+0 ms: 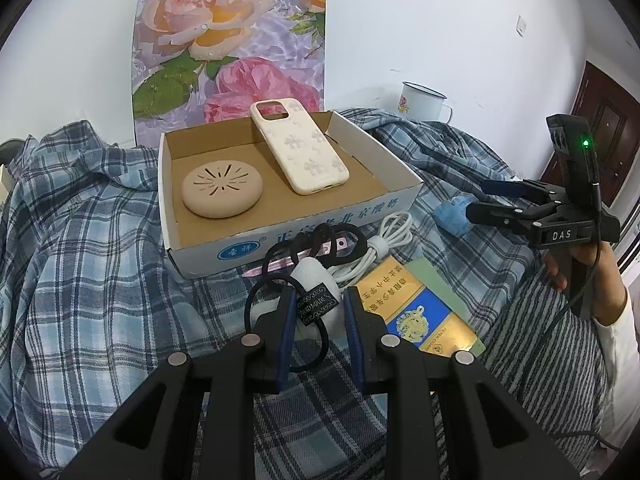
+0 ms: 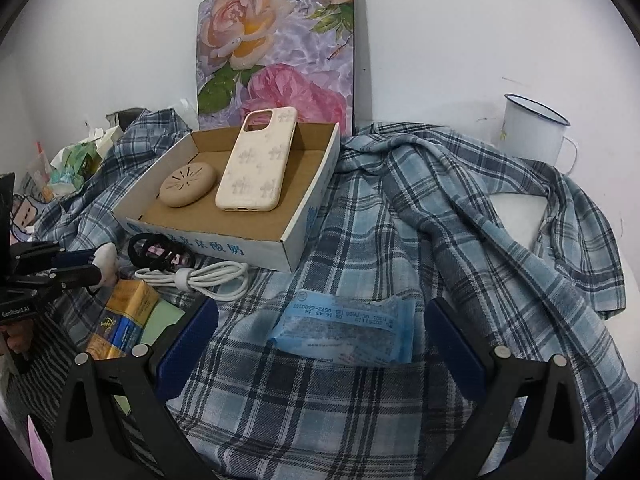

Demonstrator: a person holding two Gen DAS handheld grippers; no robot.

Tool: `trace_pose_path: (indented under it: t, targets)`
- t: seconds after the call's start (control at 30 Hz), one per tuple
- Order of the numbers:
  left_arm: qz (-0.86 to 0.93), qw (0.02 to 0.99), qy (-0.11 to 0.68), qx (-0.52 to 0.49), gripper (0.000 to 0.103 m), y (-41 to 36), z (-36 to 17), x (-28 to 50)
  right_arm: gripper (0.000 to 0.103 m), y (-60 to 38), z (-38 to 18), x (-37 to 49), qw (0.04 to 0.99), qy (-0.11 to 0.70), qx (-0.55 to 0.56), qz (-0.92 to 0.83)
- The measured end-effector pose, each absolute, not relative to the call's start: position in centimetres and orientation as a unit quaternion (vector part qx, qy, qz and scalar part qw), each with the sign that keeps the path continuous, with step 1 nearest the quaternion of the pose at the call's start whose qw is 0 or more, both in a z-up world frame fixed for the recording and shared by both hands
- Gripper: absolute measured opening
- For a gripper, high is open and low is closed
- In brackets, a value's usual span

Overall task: Organize soft objects
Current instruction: 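Grasp the blue face-mask packet with the right gripper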

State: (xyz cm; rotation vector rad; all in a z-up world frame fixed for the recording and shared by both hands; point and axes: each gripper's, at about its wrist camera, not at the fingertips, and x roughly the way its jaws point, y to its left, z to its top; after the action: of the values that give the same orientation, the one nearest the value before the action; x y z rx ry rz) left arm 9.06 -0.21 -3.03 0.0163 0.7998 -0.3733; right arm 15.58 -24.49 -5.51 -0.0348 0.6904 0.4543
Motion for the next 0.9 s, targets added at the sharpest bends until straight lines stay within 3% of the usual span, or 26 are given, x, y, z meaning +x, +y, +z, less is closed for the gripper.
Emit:
trace_pose_path:
  t: [0.23, 0.3, 0.43, 0.53, 0.6, 0.9]
  targets:
    - [-0.181, 0.904, 0.387, 0.008, 0.025, -0.2, -3.0, 9.0, 0.101, -23.9, -6.7, 17.1, 0.897, 0.380, -0.023, 0.225]
    - [-0.181, 0.904, 0.387, 0.008, 0.025, -0.2, -3.0, 9.1, 0.091, -23.8, -7.2, 17.4, 0.892, 0.393, -0.024, 0.221]
    - [-0.181, 0.904, 0.387, 0.007, 0.025, -0.2, -3.0, 9.0, 0.081, -23.9, -7.8, 17.9, 0.886, 0.408, -0.019, 0.220]
    - [-0.181, 0.904, 0.387, 0.008, 0.025, -0.2, -3.0, 9.1, 0.066, -24.3, -7.7, 17.7, 0.889, 0.401, -0.010, 0.223]
    - [-0.181, 0.904, 0.387, 0.008, 0.025, -0.2, -3.0, 9.0, 0.050, -24.5, -7.4, 17.5, 0.891, 0.394, -0.005, 0.227]
    - [-0.180, 0.905, 0.386, 0.008, 0.025, -0.2, -3.0, 9.0, 0.037, -23.8, -6.4, 16.5, 0.899, 0.363, -0.023, 0.245]
